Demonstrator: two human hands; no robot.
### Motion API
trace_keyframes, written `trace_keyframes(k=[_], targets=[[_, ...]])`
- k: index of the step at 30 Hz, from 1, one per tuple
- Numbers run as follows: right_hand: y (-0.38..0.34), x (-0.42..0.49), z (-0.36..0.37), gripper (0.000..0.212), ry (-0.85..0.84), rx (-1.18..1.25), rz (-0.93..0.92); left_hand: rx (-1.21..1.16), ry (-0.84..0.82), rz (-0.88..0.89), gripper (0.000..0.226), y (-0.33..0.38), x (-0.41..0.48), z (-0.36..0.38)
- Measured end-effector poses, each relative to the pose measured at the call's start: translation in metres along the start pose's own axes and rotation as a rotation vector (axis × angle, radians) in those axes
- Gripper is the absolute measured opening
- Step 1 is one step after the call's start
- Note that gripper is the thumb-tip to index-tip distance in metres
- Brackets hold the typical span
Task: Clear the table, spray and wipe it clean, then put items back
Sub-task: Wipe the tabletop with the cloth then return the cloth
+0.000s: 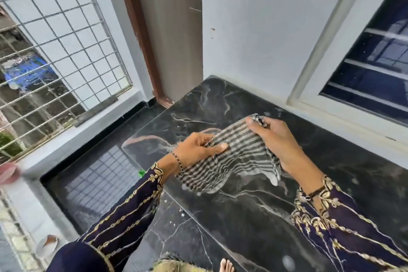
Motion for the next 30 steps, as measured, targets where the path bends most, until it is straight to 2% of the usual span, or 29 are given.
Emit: trace_keyframes(k=[4,6,9,12,14,16,17,20,22,27,30], targets=[[-0.001,0.024,0.023,0.043,0.113,-0.284,-0.06,-0.128,0.017,-0.003,0.022,0.005,0.005,-0.037],[-0.001,0.025,0.038,0.05,0.172,-0.298,-0.043,-0.137,0.037,0.0,0.022,0.005,0.01,-0.058],[0.013,0.025,0.069,0.044,0.241,-0.101,0.114,-0.197,0.07,0.021,0.021,0.007,0.015,-0.095],[0.032,0.032,0.12,0.041,0.175,0.053,0.317,-0.277,0.055,0.043,0.019,0.011,0.018,-0.133],[0.042,0.041,0.159,0.052,0.126,0.25,0.447,-0.27,0.024,0.064,0.027,0.013,0.018,-0.158],[0.041,0.05,0.194,0.073,0.111,0.501,0.54,-0.262,0.006,0.074,0.028,0.014,0.02,-0.18],[0.035,0.054,0.208,0.079,0.096,0.635,0.535,-0.281,0.005,0.069,0.027,0.013,0.02,-0.189],[0.004,0.063,0.245,0.076,0.083,0.997,0.389,-0.344,-0.039,0.027,0.029,0.008,0.022,-0.213],[-0.009,0.068,0.257,0.074,0.077,1.1,0.304,-0.357,-0.043,-0.001,0.03,0.002,0.024,-0.227],[-0.005,0.075,0.257,0.06,0.173,0.946,0.198,-0.398,-0.004,-0.034,0.023,-0.015,0.029,-0.255],[0.006,0.076,0.245,0.052,0.261,0.821,0.218,-0.403,0.007,-0.091,0.026,-0.034,0.033,-0.268]])
Point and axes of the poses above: each hand's wrist, its own x-axis towards the middle knuckle, its own z-axis out of the palm, y = z × x, the point moved 6 cm from there along x, towards the middle knuckle, and after that the axes turned 6 degrees about x, right-handed, at the moved point
